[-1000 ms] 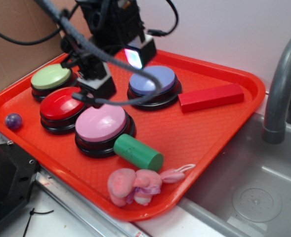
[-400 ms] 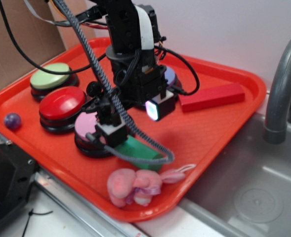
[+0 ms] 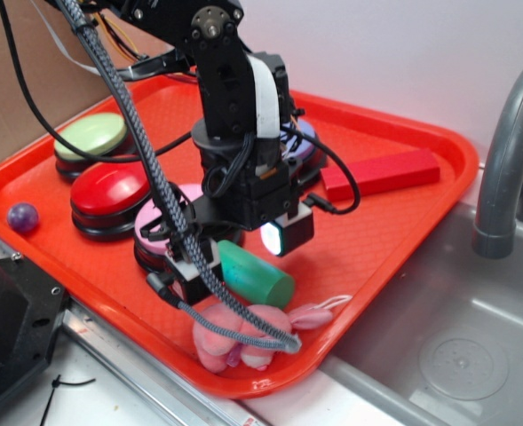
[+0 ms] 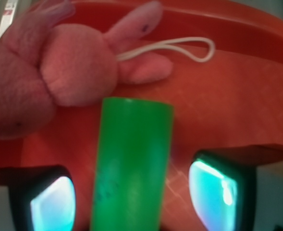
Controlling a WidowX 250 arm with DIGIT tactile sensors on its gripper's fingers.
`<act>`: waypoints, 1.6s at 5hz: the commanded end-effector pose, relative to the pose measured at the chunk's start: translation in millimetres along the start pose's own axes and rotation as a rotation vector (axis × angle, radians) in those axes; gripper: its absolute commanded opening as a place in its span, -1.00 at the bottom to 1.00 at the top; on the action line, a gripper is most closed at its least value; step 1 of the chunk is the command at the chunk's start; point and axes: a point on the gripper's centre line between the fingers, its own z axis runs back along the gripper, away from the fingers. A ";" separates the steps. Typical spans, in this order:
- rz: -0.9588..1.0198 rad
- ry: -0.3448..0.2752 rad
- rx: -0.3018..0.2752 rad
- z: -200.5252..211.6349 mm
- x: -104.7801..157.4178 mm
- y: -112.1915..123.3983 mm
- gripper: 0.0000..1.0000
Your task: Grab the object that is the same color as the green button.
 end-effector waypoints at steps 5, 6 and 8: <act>0.609 -0.079 0.046 76.6 -23.5 -3.7 -1.00; 0.864 0.021 0.064 104.9 -33.7 -2.7 -1.00; 1.362 -0.016 0.009 152.7 -97.2 6.2 -1.00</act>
